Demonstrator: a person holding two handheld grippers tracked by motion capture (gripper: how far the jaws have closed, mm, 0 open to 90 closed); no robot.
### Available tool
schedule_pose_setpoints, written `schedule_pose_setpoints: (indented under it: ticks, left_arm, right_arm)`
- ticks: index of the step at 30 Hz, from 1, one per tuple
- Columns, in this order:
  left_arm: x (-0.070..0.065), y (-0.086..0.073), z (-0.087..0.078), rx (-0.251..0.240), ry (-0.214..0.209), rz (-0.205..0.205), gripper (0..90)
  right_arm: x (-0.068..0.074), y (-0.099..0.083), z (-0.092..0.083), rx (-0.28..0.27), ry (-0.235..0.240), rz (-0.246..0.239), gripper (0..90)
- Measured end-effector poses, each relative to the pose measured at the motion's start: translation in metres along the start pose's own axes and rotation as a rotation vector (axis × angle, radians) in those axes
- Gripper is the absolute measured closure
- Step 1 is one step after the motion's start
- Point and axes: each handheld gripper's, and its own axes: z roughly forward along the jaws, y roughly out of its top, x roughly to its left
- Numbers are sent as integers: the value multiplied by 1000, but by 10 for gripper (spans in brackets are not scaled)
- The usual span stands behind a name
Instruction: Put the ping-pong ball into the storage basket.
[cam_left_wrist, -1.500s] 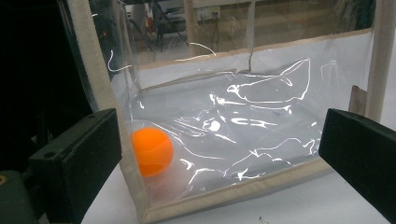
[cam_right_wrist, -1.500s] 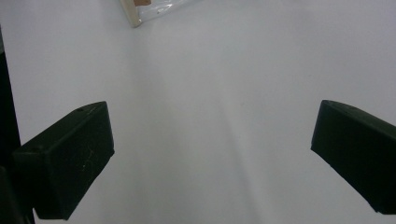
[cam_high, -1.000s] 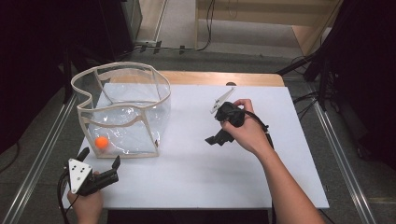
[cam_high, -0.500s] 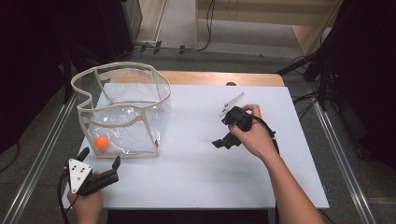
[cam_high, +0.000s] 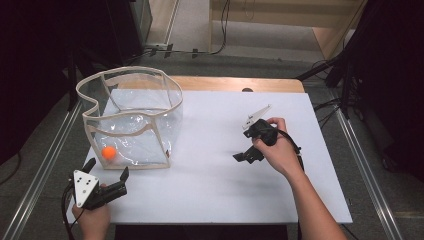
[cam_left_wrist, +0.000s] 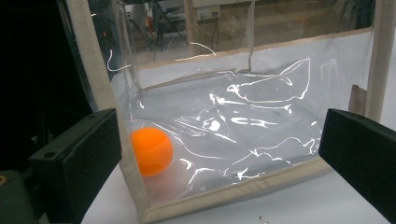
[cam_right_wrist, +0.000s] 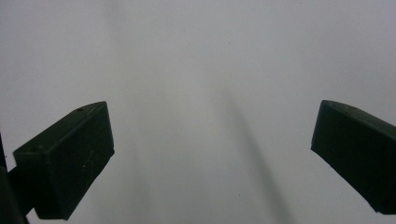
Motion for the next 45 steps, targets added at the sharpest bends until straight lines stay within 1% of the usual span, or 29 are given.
schedule_pose_setpoints:
  ticks: [8,12,16,21,27,33,39,45]
  left_arm:
    - [0,0,0,1,0,1,0]
    - [0,0,0,0,2,1,0]
    - [0,0,0,0,2,0,0]
    - [0,0,0,1,1,3,0]
    - [0,0,0,1,0,2,0]
    - [0,0,0,2,0,3,0]
    - [0,0,0,2,1,3,0]
    - [-1,0,0,3,2,6,0]
  right_arm:
    - [-4,-17,-3,-22,-11,27,0]
    - [-5,-26,-5,-38,-12,49,0]
    - [-5,-33,-6,-41,-17,60,0]
    - [-6,-43,-5,-59,-17,74,0]
    - [-6,-56,-6,-95,-27,81,0]
    - [-4,-68,-8,-114,-46,88,0]
    - [-4,-80,-11,-139,-56,107,0]
    - [-5,-92,-14,-170,-65,114,0]
